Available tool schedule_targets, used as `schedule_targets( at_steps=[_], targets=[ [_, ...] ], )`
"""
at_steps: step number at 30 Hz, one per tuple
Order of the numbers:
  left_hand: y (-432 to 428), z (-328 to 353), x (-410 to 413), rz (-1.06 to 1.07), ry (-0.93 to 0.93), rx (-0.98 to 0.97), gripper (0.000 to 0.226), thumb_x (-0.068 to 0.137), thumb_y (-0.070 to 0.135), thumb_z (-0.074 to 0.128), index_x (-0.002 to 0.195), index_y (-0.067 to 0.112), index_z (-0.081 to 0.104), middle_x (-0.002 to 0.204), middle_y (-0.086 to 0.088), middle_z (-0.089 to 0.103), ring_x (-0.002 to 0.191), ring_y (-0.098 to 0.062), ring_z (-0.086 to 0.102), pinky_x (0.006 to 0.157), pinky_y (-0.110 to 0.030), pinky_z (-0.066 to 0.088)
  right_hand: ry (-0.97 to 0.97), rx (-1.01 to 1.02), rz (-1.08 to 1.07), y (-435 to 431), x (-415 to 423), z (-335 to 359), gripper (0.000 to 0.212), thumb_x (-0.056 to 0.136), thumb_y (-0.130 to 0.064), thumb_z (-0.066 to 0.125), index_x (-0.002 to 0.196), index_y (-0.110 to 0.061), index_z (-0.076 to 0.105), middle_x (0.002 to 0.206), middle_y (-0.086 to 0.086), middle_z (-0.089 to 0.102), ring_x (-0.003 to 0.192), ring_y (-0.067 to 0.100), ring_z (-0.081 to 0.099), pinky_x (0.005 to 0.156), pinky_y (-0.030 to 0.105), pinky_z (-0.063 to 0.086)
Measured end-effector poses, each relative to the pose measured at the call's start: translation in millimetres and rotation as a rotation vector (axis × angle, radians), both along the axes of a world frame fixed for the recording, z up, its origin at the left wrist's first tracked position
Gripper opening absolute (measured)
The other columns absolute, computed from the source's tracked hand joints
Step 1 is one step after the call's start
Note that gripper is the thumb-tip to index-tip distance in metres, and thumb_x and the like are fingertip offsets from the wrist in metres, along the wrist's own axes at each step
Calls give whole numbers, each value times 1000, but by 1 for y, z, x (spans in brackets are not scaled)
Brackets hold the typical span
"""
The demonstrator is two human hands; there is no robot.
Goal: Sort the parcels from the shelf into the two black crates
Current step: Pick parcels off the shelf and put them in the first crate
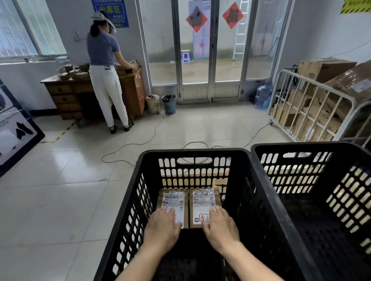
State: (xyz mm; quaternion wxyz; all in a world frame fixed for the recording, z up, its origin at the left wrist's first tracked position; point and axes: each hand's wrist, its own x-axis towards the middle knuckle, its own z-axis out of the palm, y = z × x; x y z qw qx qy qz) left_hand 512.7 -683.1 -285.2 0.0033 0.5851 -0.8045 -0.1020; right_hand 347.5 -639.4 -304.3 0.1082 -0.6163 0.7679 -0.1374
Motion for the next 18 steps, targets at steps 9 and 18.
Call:
schedule_targets(
  at_steps=[9, 18],
  targets=[
    [44, 50, 14, -37, 68, -76, 53, 94, 43, 40, 140, 16, 34, 141, -5, 41, 132, -20, 33, 113, -33, 27, 66, -83, 31, 51, 3, 56, 40, 94, -38, 39, 125, -14, 44, 131, 2, 46, 124, 17, 39, 102, 29, 37],
    [101, 93, 31, -128, 81, -213, 55, 95, 42, 39, 141, 12, 33, 142, -7, 40, 134, -22, 31, 114, -34, 23, 103, -164, -19, 119, 20, 102, 50, 94, -41, 41, 134, -10, 39, 138, 7, 43, 130, 22, 36, 105, 32, 34]
  ],
)
